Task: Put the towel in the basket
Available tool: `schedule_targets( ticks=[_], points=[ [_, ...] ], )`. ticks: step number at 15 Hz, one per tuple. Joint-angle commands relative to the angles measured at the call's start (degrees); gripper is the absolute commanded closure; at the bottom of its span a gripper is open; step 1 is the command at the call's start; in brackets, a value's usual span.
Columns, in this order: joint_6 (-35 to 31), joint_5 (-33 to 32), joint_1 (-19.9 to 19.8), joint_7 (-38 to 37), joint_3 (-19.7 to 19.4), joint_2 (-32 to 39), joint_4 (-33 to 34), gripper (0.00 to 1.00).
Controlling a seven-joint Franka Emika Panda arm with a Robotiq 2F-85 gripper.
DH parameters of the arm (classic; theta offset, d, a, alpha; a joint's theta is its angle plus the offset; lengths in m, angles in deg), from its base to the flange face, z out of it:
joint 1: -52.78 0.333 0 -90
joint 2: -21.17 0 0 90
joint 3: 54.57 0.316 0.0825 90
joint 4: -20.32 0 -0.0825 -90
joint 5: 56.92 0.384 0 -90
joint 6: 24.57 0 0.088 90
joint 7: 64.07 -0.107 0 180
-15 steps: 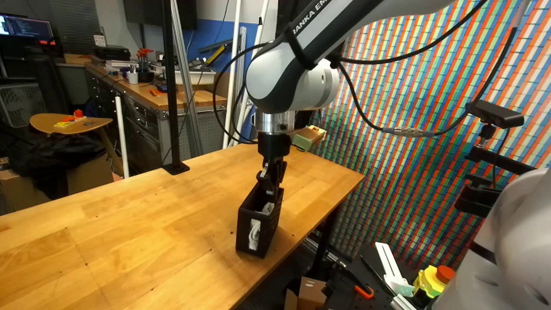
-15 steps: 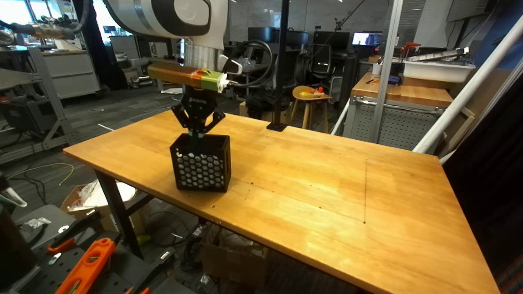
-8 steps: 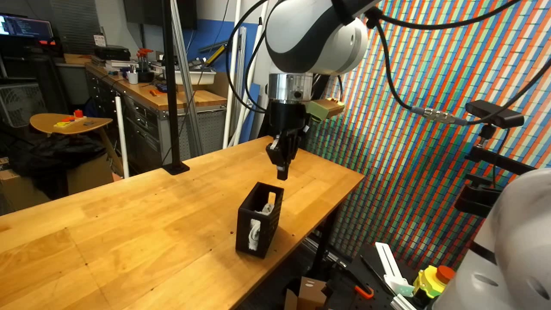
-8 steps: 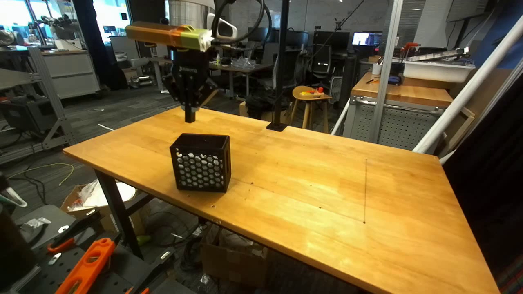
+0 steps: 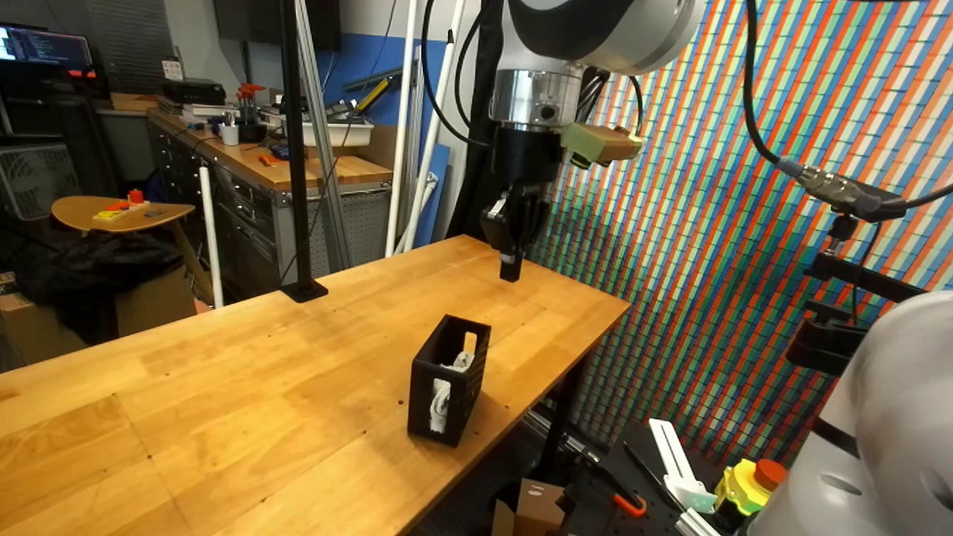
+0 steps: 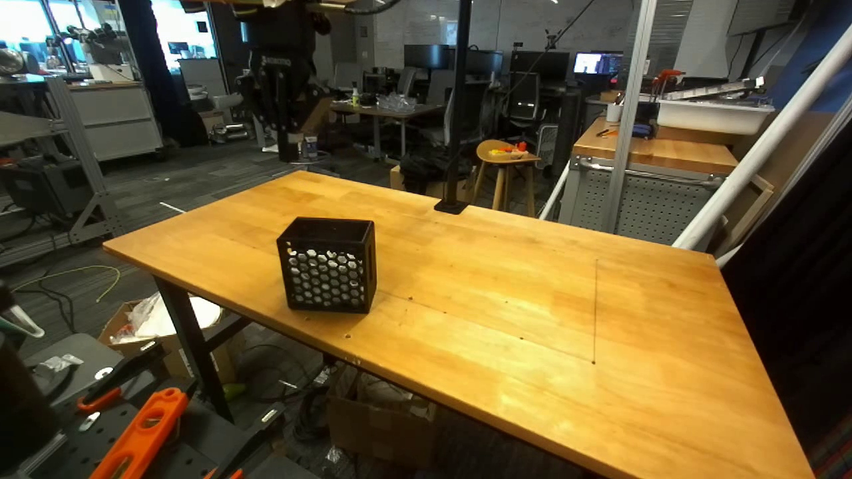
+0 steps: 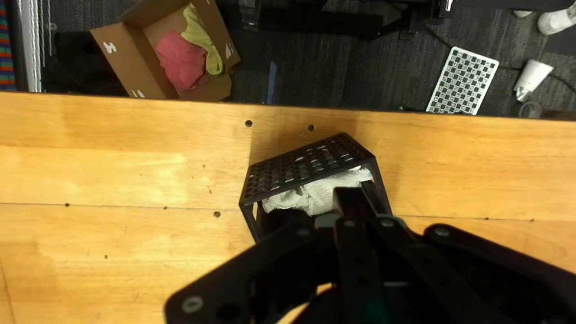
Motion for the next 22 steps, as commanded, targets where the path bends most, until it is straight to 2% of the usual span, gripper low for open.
schedule_targets(
  ticks=[1, 2, 3, 4, 5, 7, 8, 22],
  points=[
    [1.0, -0.4, 1.1, -3.9, 0.1, -4.6, -1.3, 1.00],
    [1.3, -0.4, 1.2, -4.6, 0.3, -5.2, -1.3, 0.99],
    [1.5, -0.4, 1.4, -5.4, 0.5, -6.0, -1.4, 0.87],
    [0.5, -0.5, 1.5, -3.4, -0.6, -2.8, -0.4, 0.74],
    [0.6, -0.5, 1.6, -3.6, -0.6, -3.0, -0.5, 0.94],
    [0.6, -0.4, 1.6, -3.5, -0.7, -2.8, -0.6, 0.78],
    [0.5, -0.4, 1.6, -3.5, -0.7, -2.5, -0.6, 0.74],
    [0.5, -0.4, 1.6, -3.5, -0.8, -2.3, -0.6, 0.74]
  ],
)
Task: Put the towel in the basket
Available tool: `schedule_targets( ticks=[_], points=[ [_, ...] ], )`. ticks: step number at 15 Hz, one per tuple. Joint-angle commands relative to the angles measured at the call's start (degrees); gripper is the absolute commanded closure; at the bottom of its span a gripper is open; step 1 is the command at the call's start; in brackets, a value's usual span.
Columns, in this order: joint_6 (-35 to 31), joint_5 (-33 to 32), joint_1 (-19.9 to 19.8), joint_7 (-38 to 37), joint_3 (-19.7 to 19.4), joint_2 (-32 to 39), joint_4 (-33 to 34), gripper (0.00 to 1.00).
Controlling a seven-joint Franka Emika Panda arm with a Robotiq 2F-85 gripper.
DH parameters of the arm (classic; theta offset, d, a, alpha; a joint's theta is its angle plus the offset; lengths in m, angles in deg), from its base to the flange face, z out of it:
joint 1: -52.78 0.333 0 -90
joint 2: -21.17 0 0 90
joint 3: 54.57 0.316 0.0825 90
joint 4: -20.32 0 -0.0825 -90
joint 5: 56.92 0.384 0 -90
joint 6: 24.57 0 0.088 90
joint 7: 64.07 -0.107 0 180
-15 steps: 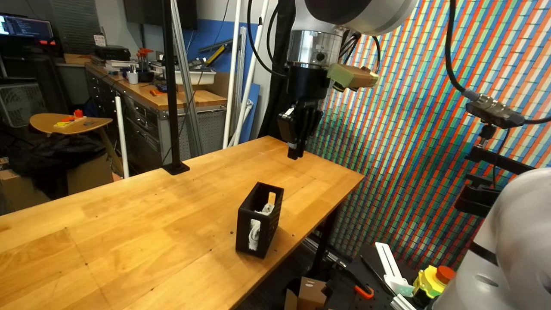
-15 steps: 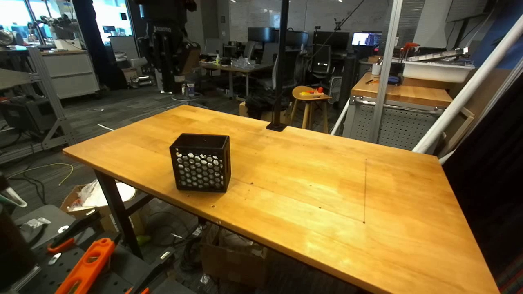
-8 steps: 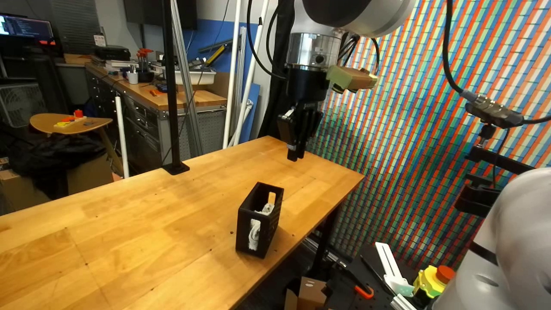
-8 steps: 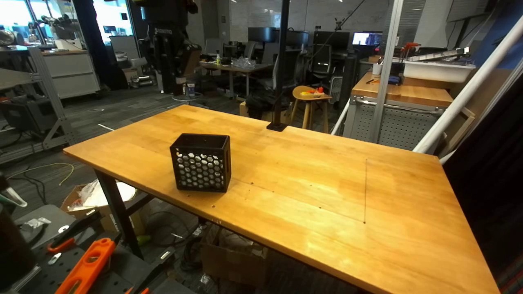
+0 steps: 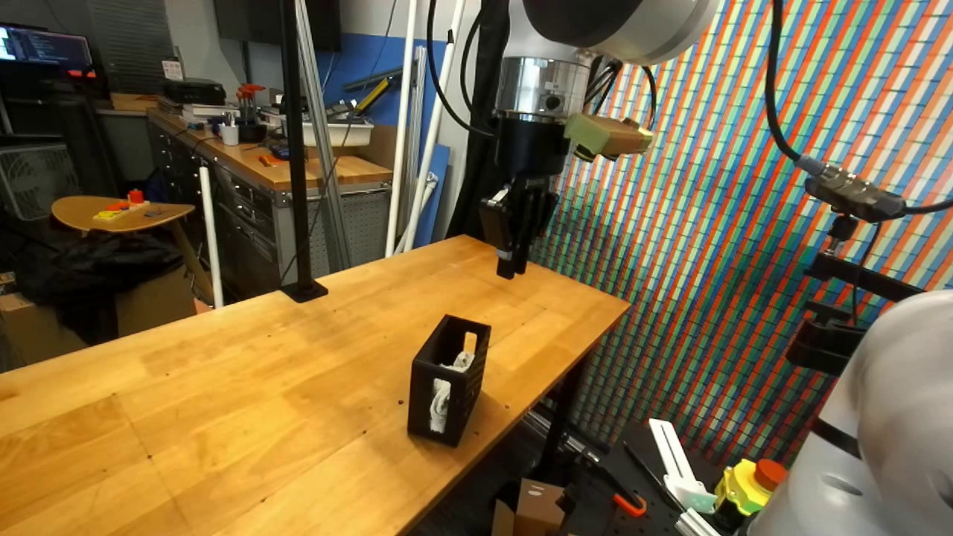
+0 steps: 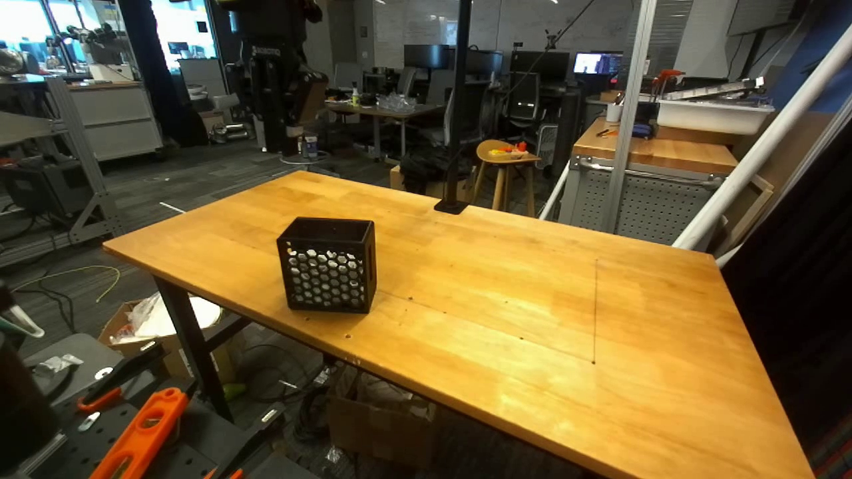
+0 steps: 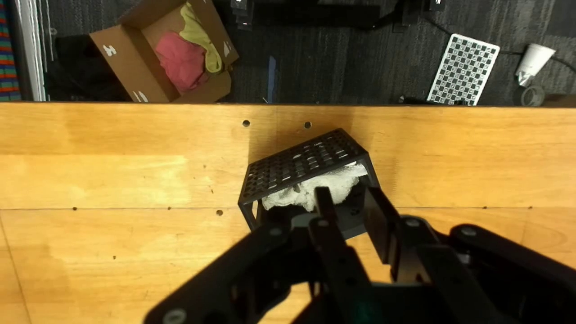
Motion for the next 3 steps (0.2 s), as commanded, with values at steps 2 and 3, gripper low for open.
schedule_targets(
  ticks=[2, 3],
  points=[
    [0.1, -0.4, 0.9, -0.4, -0.8, 0.0, 0.1, 0.74],
    [0.1, -0.4, 0.9, -0.4, -0.8, 0.0, 0.1, 0.74]
  ],
)
